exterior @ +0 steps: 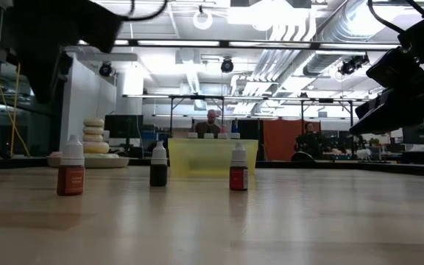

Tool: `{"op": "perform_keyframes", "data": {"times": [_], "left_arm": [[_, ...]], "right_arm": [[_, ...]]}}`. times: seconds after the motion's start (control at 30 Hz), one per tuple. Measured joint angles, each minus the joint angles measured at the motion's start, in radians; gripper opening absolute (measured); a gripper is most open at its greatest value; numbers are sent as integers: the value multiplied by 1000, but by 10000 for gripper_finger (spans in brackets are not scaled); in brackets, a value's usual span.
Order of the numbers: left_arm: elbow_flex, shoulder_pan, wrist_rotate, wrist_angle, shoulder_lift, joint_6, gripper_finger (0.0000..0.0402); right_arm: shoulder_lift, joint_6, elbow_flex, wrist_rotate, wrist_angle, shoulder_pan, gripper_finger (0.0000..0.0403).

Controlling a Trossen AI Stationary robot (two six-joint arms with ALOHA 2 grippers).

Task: Pick & Place food coloring
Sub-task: Put the small orange food coloring bottle into the yellow bin

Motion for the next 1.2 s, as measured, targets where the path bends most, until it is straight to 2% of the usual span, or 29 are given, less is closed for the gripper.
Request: {"op": "perform_keyframes", "data": {"times": [0.23,0.53,0.9,1.2], "left_arm": [[140,1,-1,11,186,-83,140],[329,-25,-35,-25,351,-212,140],[370,-72,-61,-21,450,-373,140],[369,-84,-51,2,491,-400,140]], "right_arm": [[0,0,0,0,-1,0,0],[-1,0,0,0,-1,0,0],[0,0,0,0,-4,0,0],[-1,0,0,0,-8,0,0]]}}
